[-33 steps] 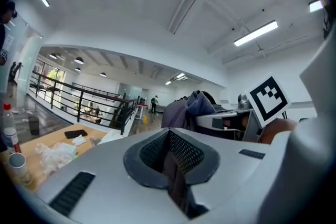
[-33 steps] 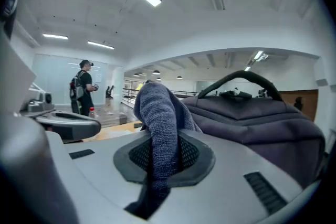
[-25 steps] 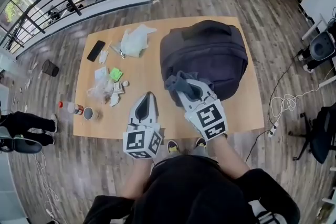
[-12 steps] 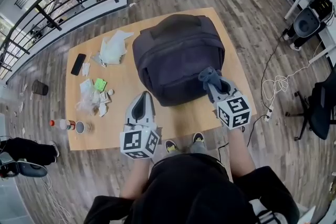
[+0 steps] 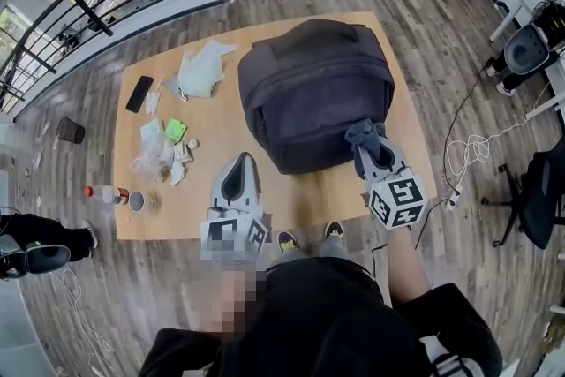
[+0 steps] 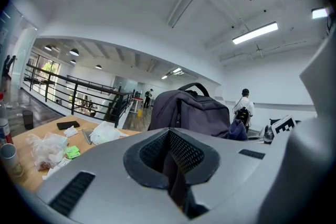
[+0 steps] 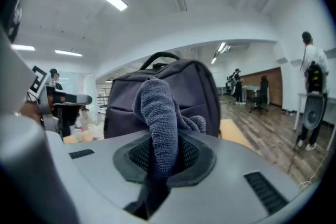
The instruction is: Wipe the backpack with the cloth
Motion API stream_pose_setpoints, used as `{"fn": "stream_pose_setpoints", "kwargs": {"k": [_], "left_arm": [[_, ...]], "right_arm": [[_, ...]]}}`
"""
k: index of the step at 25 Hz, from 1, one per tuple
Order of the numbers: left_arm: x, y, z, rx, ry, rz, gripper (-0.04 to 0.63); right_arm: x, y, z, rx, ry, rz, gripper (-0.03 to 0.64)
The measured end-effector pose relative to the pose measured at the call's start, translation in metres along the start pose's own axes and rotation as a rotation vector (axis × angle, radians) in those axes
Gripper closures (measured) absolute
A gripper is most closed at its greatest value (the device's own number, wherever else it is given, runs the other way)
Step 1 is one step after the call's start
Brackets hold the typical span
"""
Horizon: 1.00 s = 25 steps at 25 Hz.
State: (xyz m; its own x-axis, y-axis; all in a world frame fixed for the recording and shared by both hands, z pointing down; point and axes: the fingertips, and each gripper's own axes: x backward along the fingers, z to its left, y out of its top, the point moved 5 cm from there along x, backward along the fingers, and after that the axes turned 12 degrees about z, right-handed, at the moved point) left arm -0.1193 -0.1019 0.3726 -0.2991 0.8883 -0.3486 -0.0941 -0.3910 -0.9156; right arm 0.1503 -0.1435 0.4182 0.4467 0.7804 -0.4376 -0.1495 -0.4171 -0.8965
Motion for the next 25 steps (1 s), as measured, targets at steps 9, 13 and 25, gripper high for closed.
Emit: {"fn": "stream_pose_setpoints", "kwargs": {"k": [9,13,25], "left_arm": [[0.026,0.002,0.022,0.014,0.058,-0.022,0.580],[0.035,-0.003,0.032,0.030,0.090,-0.023,0.580],[0.005,-0.007,0.007,0.026,0.002,0.004,0.580]], "right_arm": [[-0.053,0.062,0.139,0.133,0.290,-0.008,0.575],[-0.063,0.041,0.161,0.242,0.292,0.060,0.574],[-0.040,-0.037,0.076,0.035,0.295,0.265,0.575]]}}
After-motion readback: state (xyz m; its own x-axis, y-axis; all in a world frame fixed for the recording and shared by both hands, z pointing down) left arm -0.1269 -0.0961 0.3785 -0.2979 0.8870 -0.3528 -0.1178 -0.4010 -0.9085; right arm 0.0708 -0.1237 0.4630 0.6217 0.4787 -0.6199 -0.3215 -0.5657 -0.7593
